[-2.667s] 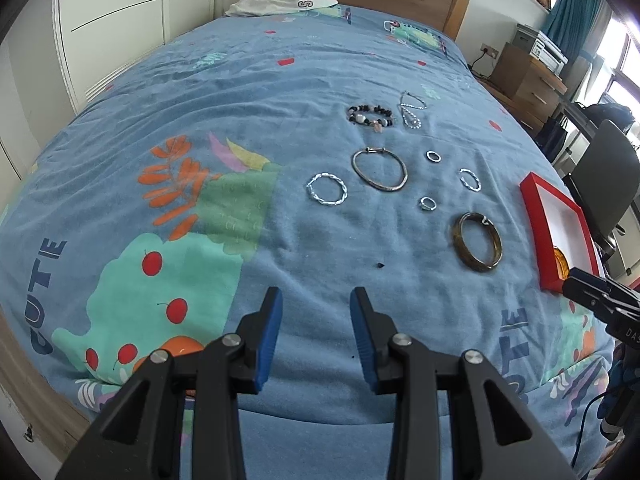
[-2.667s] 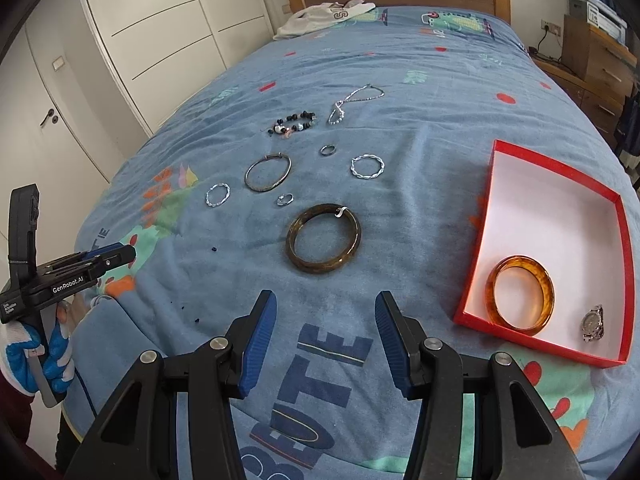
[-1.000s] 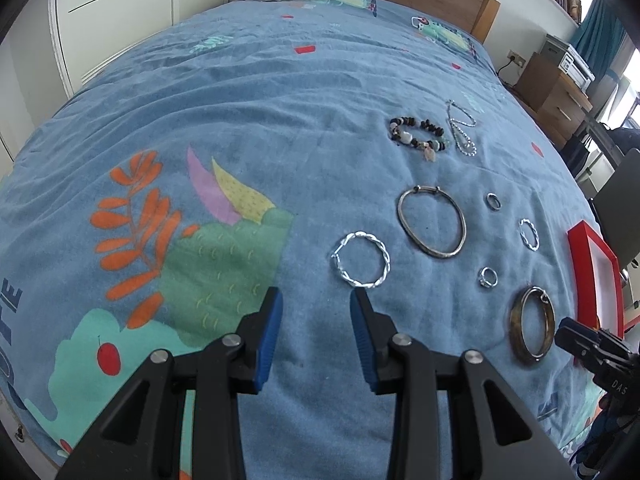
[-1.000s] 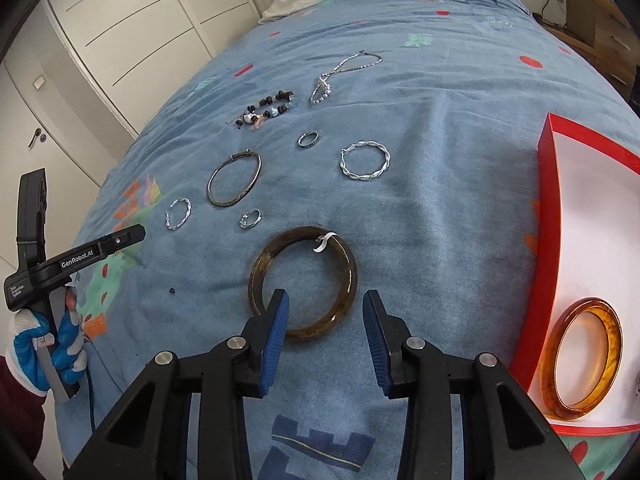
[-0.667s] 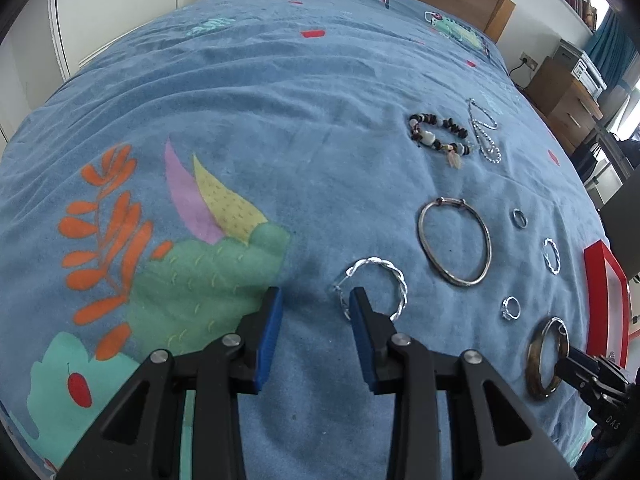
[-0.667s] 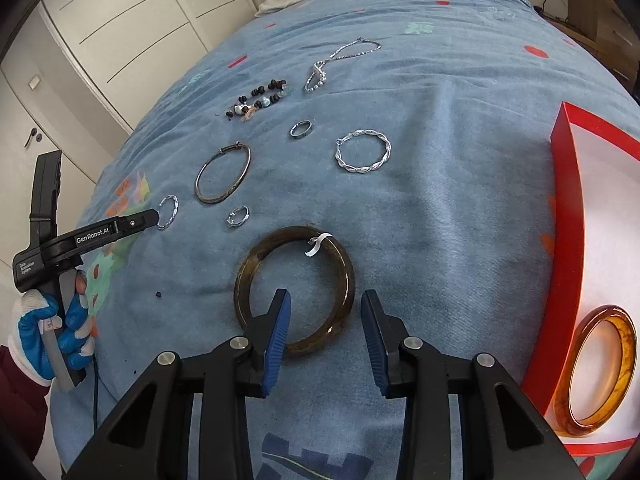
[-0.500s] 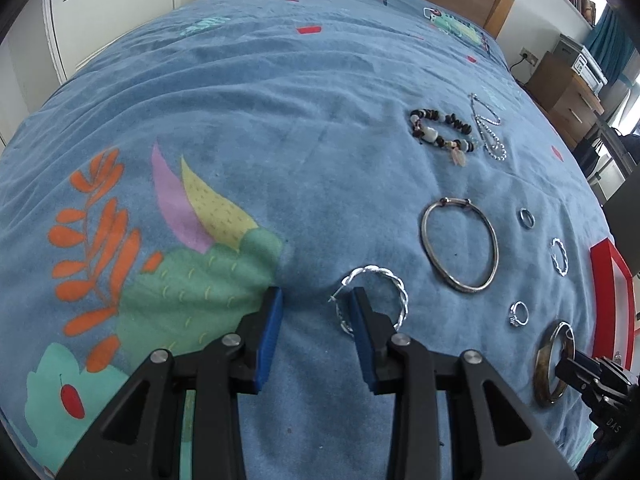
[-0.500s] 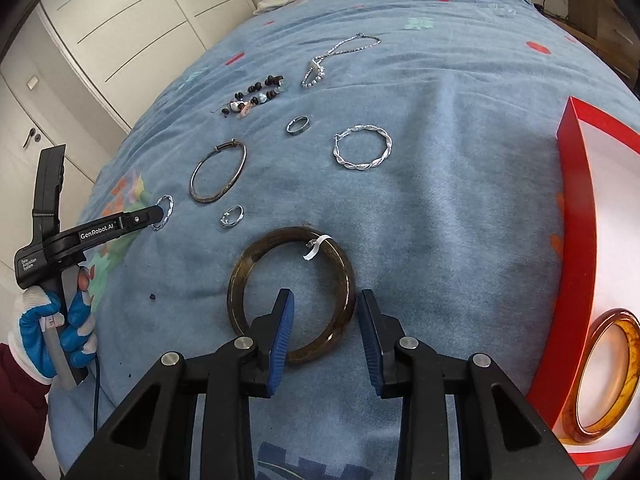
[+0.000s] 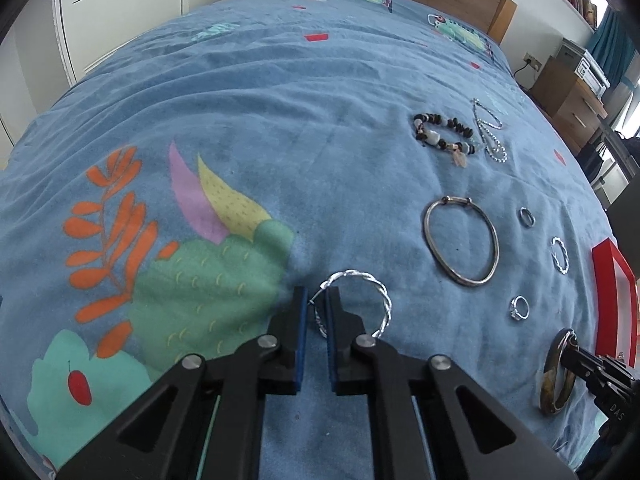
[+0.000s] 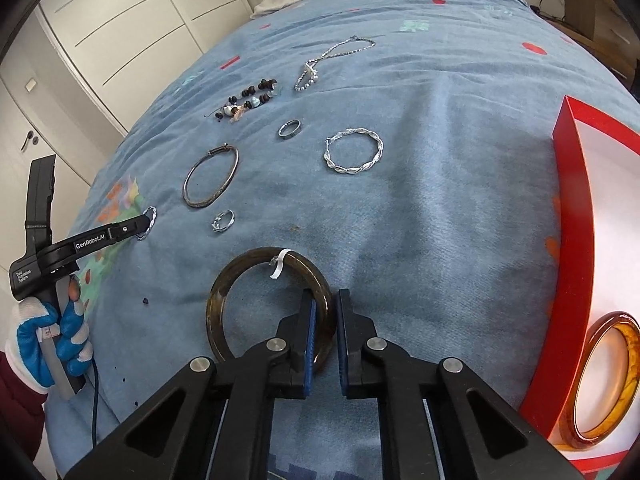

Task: Organize jewelry
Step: 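Carry the dark brown bangle and twisted silver hoop over the red box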

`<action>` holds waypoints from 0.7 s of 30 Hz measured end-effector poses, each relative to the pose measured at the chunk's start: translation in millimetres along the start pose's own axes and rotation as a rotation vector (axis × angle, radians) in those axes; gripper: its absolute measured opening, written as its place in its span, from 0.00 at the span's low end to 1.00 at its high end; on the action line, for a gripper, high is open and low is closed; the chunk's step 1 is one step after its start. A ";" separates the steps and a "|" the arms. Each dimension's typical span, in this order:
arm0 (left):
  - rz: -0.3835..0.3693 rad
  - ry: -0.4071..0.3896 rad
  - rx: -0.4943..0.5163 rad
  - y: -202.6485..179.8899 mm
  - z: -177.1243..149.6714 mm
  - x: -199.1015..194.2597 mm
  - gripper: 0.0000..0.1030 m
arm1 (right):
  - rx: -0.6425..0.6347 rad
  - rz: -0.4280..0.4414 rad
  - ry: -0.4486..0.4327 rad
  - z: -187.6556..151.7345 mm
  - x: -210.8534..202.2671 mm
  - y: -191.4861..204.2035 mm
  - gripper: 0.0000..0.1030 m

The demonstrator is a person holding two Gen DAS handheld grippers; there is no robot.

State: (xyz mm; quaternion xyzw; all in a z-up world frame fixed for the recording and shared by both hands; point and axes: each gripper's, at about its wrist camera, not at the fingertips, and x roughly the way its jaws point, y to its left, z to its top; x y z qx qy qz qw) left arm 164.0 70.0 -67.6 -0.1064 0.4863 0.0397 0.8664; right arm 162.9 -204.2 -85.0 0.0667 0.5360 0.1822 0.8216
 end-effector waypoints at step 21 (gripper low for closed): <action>-0.074 -0.061 0.041 -15.6 -42.8 -108.7 0.07 | 0.024 -0.043 -0.165 -39.5 -121.8 -6.1 0.09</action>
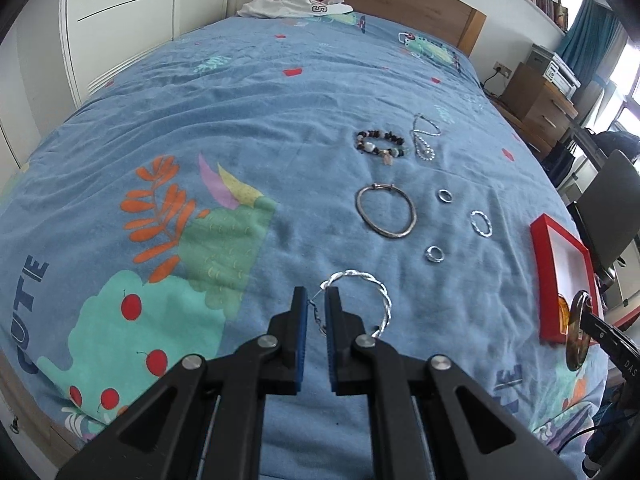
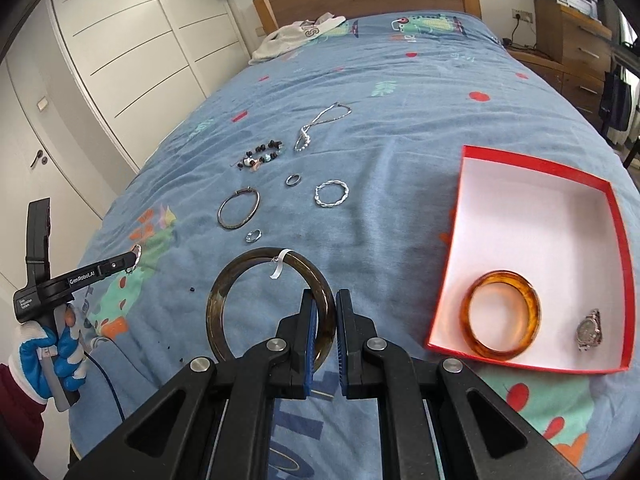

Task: Organize jewelry
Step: 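Carry the dark brown bangle and twisted silver hoop over the red box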

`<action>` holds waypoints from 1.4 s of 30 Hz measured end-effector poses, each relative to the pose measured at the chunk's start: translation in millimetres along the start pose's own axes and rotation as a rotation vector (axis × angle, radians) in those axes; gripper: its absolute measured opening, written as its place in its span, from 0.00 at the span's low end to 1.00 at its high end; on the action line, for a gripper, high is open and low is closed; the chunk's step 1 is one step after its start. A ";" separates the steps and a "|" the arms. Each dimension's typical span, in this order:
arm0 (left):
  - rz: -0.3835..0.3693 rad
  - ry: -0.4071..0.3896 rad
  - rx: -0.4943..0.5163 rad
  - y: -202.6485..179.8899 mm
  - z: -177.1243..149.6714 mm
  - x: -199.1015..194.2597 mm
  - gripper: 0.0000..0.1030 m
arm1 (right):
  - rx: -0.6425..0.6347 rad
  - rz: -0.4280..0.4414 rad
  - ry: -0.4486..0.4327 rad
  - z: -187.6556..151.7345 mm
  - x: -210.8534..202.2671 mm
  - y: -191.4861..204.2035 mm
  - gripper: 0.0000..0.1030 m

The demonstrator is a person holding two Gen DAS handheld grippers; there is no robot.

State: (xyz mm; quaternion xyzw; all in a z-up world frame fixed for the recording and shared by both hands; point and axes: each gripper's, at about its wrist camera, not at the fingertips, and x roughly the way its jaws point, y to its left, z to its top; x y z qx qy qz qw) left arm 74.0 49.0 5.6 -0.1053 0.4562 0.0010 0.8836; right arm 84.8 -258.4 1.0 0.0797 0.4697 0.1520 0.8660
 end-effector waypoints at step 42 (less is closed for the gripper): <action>-0.263 0.115 0.488 -375.8 26.8 135.2 0.08 | 0.024 -0.219 0.011 67.0 11.3 -227.9 0.09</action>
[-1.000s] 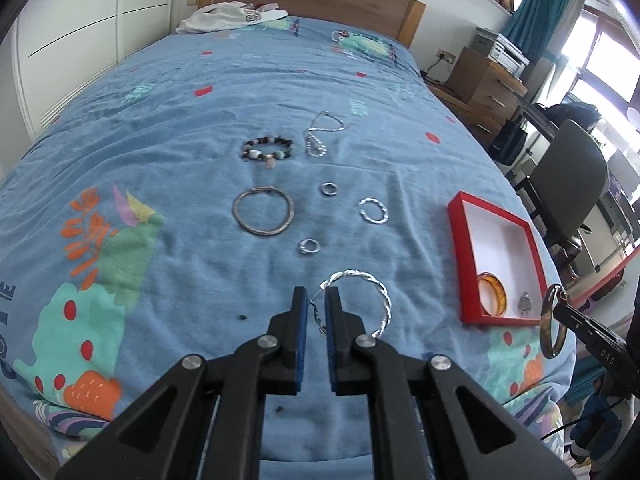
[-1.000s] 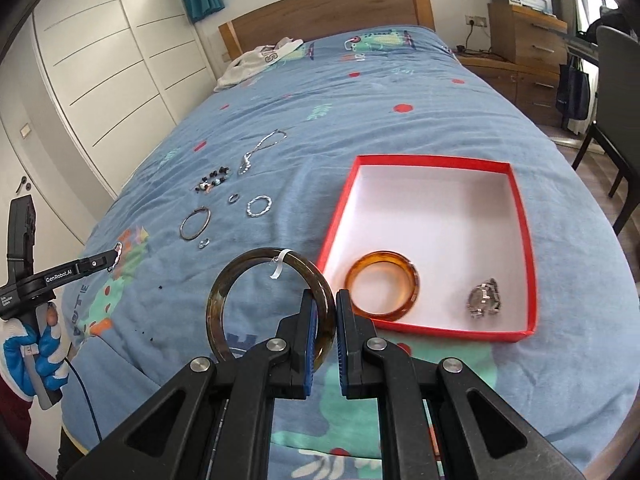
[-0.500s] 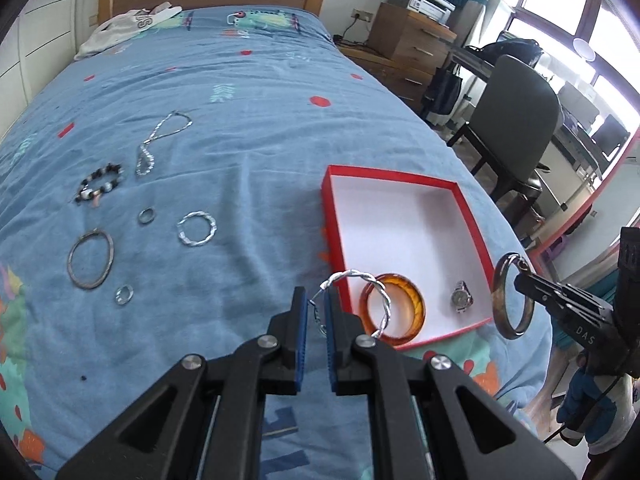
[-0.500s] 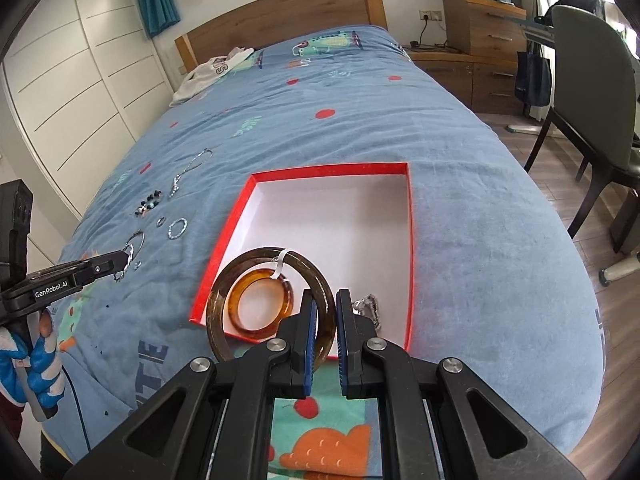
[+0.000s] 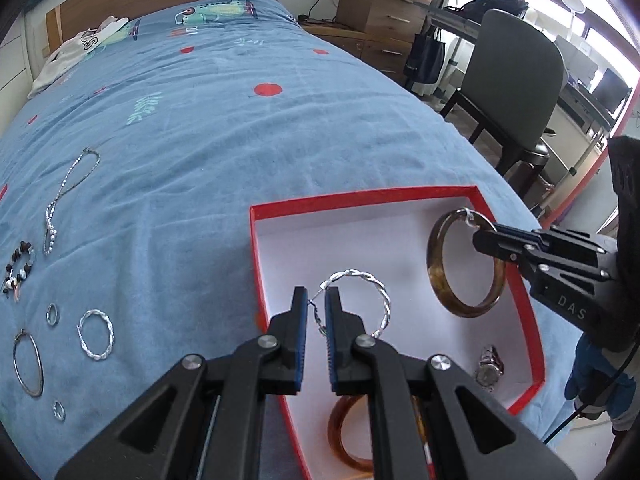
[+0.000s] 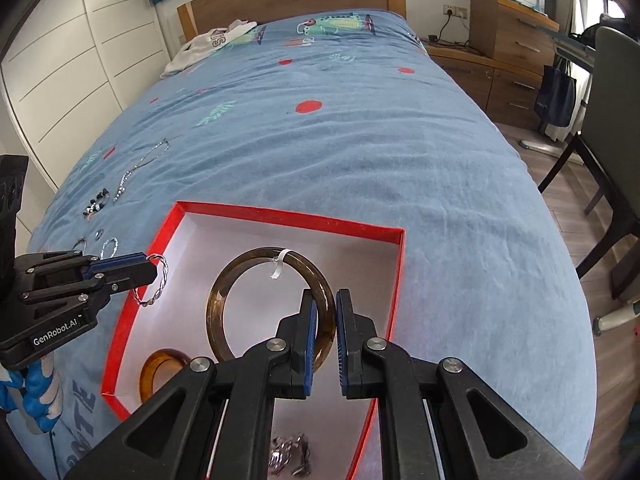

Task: Organize jewelry
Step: 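Carry the dark brown bangle and twisted silver hoop over the red box, then open the right tool to drop the dark bangle while the left tool releases the hoop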

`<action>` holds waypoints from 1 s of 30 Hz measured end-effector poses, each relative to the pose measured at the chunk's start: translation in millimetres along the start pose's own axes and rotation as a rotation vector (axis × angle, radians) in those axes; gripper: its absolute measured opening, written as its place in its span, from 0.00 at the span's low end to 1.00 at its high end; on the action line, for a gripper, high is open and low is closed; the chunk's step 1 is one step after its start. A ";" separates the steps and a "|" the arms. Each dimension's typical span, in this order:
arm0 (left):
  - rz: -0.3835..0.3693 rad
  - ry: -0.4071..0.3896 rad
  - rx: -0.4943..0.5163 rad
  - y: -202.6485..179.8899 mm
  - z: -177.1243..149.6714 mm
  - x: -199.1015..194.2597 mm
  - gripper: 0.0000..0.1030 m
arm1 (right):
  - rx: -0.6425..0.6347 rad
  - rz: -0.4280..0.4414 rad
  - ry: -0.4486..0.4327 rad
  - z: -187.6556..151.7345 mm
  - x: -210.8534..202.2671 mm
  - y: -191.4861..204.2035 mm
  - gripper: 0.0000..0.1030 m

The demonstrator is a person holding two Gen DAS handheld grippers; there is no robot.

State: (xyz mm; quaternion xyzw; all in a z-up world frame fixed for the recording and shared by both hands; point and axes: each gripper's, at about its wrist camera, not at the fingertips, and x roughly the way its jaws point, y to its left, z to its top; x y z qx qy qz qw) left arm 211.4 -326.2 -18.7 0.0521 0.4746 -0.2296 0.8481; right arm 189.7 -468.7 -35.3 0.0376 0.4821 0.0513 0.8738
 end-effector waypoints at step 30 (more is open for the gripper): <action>0.041 0.002 0.114 -9.5 -13.8 42.8 0.09 | -0.324 -0.082 0.145 5.5 50.5 17.5 0.07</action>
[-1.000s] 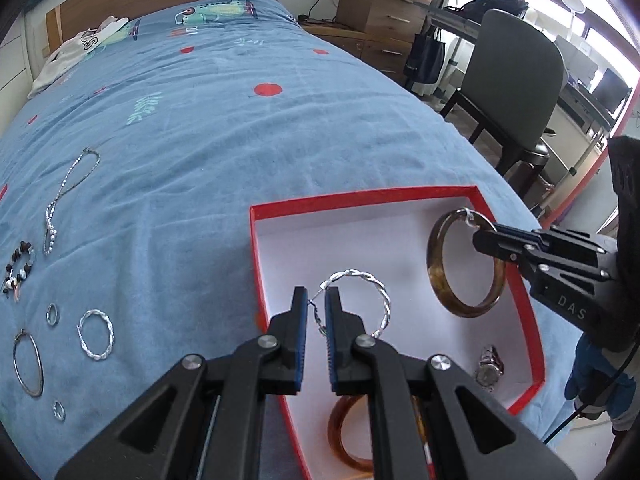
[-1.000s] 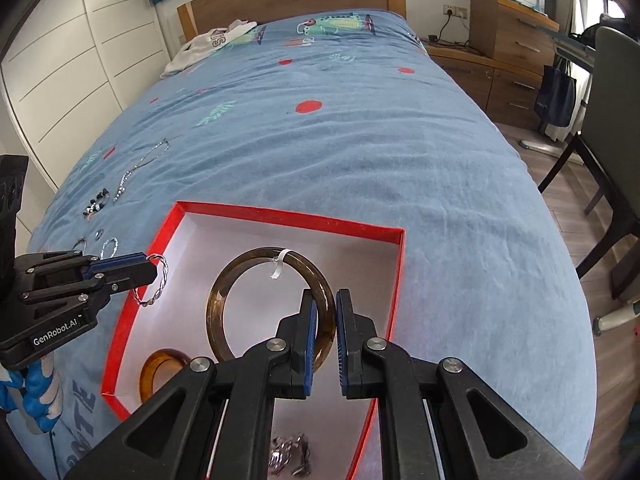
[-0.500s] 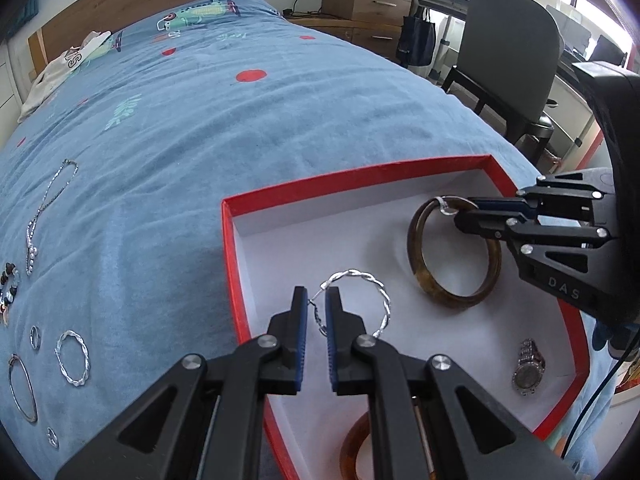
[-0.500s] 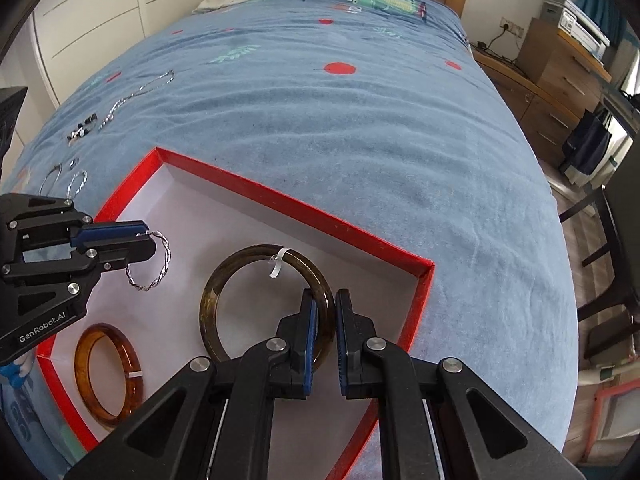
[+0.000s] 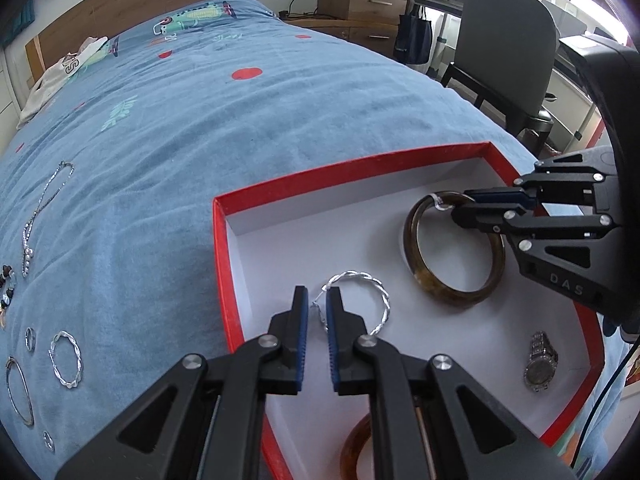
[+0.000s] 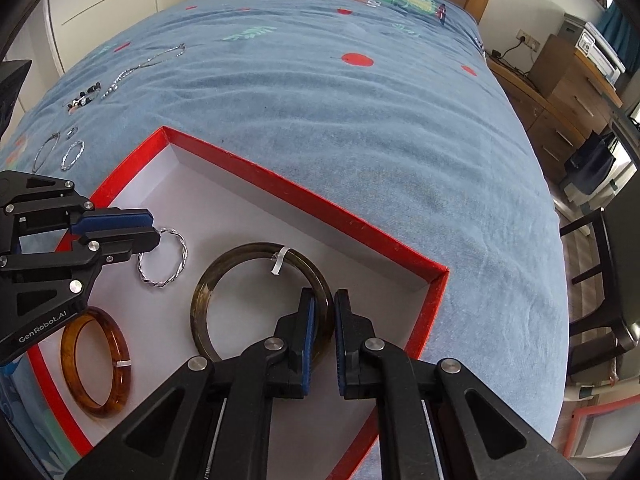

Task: Organize jewelry
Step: 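Open the right tool to drop the dark bangle while the left tool releases the hoop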

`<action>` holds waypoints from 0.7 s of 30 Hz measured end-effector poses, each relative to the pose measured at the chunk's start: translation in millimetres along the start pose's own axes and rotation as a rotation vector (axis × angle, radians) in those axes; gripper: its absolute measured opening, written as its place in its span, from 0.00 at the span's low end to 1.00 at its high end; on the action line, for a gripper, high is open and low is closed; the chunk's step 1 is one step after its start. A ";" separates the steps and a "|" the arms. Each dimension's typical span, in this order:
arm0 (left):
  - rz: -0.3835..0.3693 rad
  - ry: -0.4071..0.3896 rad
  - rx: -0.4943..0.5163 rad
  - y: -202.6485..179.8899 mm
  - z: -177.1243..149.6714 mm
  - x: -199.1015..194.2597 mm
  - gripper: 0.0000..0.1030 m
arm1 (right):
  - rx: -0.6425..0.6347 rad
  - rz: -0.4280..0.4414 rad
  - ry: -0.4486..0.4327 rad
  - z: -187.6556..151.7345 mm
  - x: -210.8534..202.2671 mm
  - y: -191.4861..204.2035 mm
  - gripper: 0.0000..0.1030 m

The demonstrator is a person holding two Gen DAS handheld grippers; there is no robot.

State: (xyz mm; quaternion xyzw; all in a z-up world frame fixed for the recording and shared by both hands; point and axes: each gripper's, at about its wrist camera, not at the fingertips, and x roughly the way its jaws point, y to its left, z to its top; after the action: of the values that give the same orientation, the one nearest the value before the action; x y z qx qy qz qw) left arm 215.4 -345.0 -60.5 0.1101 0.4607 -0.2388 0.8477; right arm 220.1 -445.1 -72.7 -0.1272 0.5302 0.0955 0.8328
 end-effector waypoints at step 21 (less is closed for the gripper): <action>0.000 -0.007 0.008 -2.6 -0.1 -3.2 0.09 | -0.012 0.000 -0.006 4.0 -2.8 5.5 0.23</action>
State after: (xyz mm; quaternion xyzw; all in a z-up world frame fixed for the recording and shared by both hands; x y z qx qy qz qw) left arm 212.6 -346.2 -57.8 0.1127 0.4568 -0.2409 0.8489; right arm 220.8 -438.7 -69.2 -0.1319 0.5270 0.0993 0.8337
